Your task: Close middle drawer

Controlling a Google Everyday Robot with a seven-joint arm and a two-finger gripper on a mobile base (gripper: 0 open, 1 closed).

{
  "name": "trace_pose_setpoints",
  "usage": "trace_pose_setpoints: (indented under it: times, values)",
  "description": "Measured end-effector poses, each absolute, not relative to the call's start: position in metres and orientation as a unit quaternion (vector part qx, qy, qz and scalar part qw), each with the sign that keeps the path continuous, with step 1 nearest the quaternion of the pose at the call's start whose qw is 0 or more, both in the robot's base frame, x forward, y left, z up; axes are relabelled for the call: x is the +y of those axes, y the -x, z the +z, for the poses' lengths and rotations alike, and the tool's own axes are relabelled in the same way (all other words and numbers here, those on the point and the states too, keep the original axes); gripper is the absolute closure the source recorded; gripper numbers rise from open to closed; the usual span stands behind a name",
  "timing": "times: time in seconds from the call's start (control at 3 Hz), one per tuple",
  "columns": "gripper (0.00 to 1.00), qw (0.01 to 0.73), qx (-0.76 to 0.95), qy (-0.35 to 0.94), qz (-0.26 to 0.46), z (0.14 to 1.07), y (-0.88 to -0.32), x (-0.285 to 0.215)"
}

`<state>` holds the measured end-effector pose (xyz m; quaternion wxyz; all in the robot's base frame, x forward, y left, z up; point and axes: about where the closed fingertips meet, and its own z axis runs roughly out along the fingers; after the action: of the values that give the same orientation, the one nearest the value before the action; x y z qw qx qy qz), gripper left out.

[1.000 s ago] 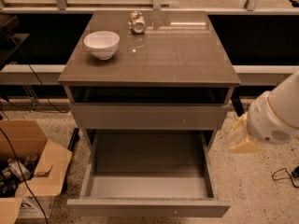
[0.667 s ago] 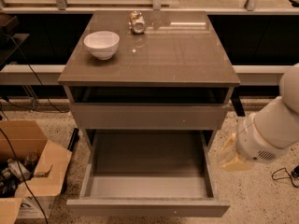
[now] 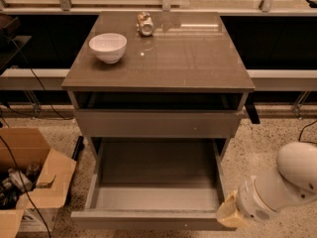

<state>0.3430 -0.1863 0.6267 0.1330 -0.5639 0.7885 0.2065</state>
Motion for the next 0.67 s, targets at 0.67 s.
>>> trace_pose_setpoints:
  times: [0.67]
  values:
    - [1.00,0.121,0.803,0.526,0.252,0.566,-0.330,-0.192]
